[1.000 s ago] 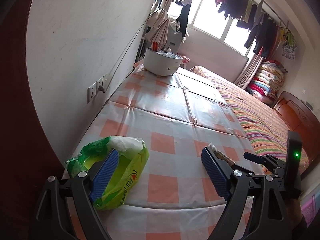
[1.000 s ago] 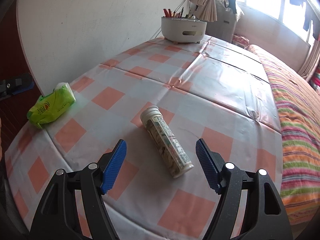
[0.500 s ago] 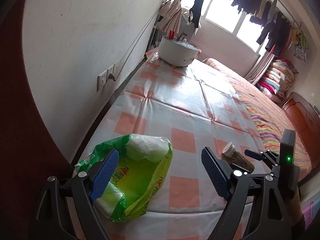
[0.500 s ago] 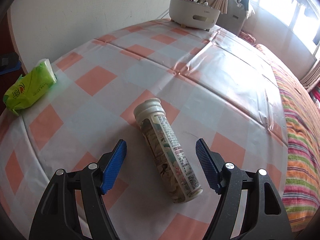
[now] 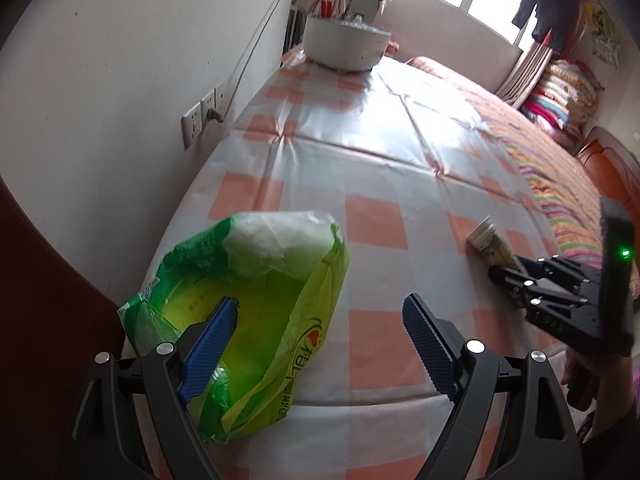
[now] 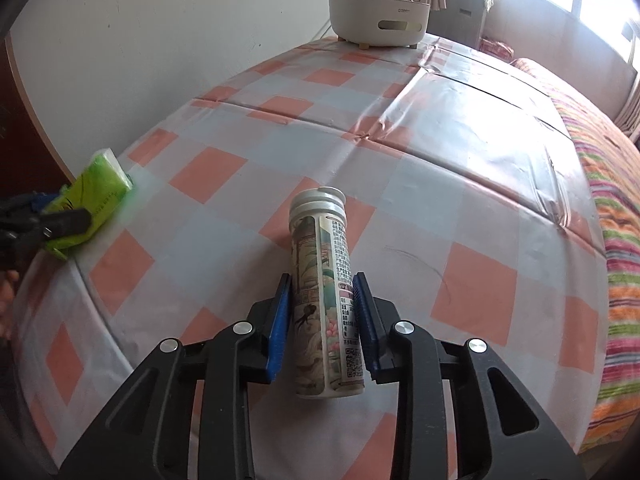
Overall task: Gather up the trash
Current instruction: 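Move to the table and close the right tool on the white tube, then close the left tool on the green plastic bag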
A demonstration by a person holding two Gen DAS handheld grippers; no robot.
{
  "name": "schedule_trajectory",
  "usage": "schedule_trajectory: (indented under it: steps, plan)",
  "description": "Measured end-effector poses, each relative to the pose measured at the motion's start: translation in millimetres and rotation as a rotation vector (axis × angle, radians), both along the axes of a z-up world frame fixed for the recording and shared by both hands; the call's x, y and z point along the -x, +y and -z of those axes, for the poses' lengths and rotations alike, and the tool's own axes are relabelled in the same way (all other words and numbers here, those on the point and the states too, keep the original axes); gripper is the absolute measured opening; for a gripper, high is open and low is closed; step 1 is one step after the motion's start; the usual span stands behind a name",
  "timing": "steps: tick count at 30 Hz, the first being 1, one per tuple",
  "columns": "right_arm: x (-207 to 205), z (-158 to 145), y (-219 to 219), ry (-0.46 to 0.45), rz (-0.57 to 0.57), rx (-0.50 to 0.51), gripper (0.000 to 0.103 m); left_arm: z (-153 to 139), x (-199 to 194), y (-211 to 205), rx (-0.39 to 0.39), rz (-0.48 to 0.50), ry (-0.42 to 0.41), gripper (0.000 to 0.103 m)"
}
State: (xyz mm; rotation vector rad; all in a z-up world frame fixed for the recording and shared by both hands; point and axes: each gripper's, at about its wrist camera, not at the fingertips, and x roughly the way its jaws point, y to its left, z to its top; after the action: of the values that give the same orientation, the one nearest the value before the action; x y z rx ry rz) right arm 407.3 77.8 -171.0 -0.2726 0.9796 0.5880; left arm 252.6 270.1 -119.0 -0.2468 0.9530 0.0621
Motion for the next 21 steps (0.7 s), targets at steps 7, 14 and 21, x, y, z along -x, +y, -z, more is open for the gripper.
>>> schedule_trajectory:
  steps: [7,14,21]
  plan:
    - [20,-20,-18,0.010,0.037,-0.119,0.029,8,-3,4,-0.006,-0.005,0.023,0.082]
    - [44,-53,-34,-0.043,0.061,-0.212,0.024,8,-3,13,0.026,-0.060,0.001,0.069]
    - [46,-54,-23,-0.029,0.035,-0.242,0.026,11,-4,11,-0.013,-0.067,0.012,0.043]
